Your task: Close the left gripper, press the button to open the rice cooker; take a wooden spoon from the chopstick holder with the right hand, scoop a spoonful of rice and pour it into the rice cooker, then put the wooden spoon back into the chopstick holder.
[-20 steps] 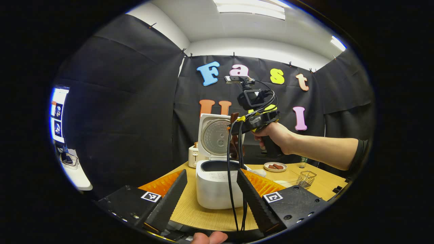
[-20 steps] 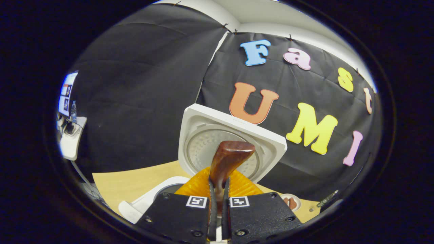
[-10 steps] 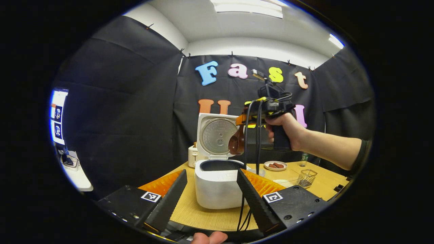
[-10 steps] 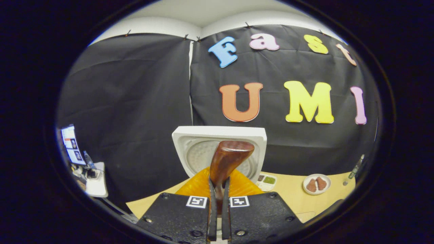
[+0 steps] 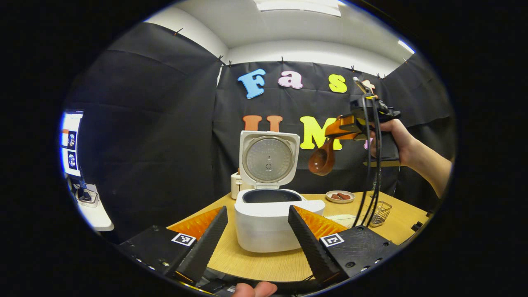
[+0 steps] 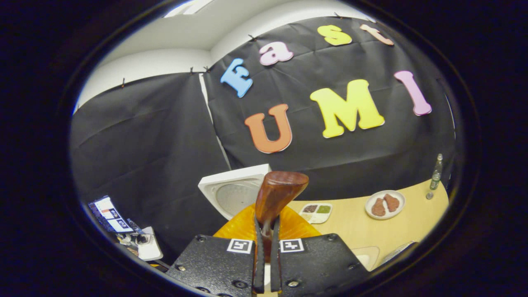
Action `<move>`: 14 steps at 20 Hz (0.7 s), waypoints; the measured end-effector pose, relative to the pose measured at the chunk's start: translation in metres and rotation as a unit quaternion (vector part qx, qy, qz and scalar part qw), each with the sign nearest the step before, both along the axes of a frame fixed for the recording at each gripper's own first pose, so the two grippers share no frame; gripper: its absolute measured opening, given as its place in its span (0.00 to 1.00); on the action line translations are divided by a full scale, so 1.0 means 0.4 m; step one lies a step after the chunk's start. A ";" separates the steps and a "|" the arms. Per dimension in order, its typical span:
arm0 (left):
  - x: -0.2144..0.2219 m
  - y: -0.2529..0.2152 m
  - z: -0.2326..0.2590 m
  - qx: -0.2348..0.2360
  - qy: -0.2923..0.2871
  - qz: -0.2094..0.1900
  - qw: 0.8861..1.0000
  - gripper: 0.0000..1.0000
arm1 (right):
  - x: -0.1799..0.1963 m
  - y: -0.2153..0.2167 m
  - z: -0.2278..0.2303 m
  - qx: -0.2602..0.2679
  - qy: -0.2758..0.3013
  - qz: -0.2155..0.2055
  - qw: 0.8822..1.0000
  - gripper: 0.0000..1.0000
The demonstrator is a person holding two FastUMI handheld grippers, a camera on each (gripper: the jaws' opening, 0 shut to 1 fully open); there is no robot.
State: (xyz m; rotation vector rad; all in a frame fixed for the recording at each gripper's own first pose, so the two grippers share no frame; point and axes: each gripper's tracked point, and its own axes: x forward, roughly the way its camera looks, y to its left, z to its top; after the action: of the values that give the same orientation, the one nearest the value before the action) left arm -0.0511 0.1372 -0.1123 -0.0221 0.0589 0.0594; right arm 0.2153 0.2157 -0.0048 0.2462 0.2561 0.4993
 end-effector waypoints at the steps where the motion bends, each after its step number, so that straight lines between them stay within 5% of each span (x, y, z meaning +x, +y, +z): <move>1: 0.003 -0.011 -0.002 0.002 0.001 -0.001 1.000 0.94 | 0.000 -0.065 0.007 0.002 -0.002 -0.013 1.000 0.11; 9: 0.011 -0.176 0.015 -0.002 -0.012 -0.037 0.999 0.94 | -0.034 -0.541 0.008 -0.028 -0.038 -0.130 0.990 0.11; 14: 0.024 -0.216 0.052 0.003 -0.017 -0.040 0.999 0.94 | -0.057 -0.646 -0.097 -0.055 -0.027 -0.156 0.986 0.11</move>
State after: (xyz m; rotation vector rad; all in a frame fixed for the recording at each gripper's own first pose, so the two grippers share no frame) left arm -0.0414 0.0508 -0.0916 -0.0154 0.0256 -0.0202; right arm 0.1925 -0.0428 -0.0435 0.1609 0.1860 0.1815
